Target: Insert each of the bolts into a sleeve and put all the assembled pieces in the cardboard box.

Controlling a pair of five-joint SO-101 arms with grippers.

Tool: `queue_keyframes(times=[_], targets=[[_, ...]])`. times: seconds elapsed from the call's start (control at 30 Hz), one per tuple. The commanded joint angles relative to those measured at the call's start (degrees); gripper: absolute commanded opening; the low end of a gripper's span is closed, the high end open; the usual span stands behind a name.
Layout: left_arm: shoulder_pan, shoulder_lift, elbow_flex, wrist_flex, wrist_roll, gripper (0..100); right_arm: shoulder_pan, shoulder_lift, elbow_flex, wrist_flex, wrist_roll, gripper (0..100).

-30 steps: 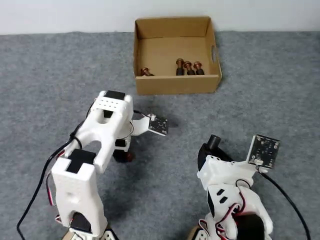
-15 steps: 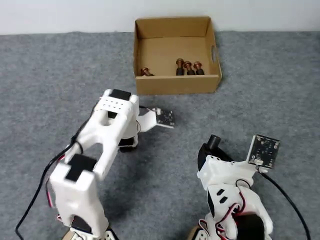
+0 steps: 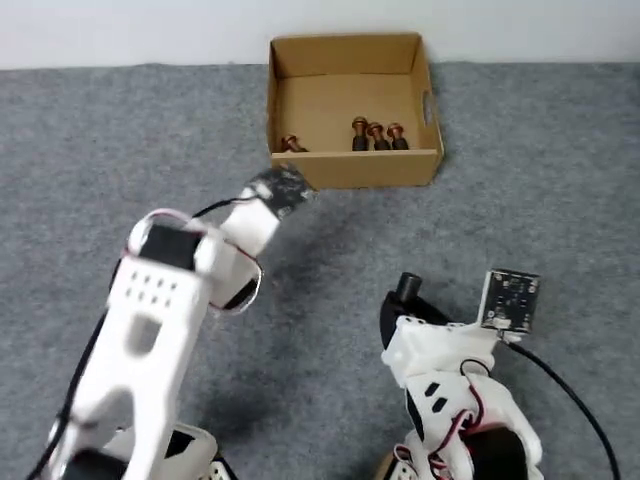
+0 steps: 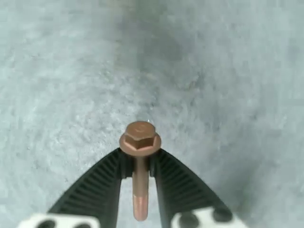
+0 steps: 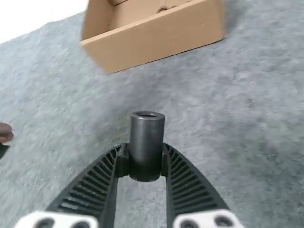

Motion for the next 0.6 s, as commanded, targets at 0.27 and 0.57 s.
queue_keyframes(times=[0.27, 0.57], targets=[[1.8, -28.6, 18.6, -17.4, 16.6, 0, -8.2, -0.3, -2.2, -0.6, 7.4, 0.8], [2.4, -48.1, 33.8, -34.5, 34.3, 0, -12.4, -0.2, 0.6, -7.8, 18.7, 0.8]])
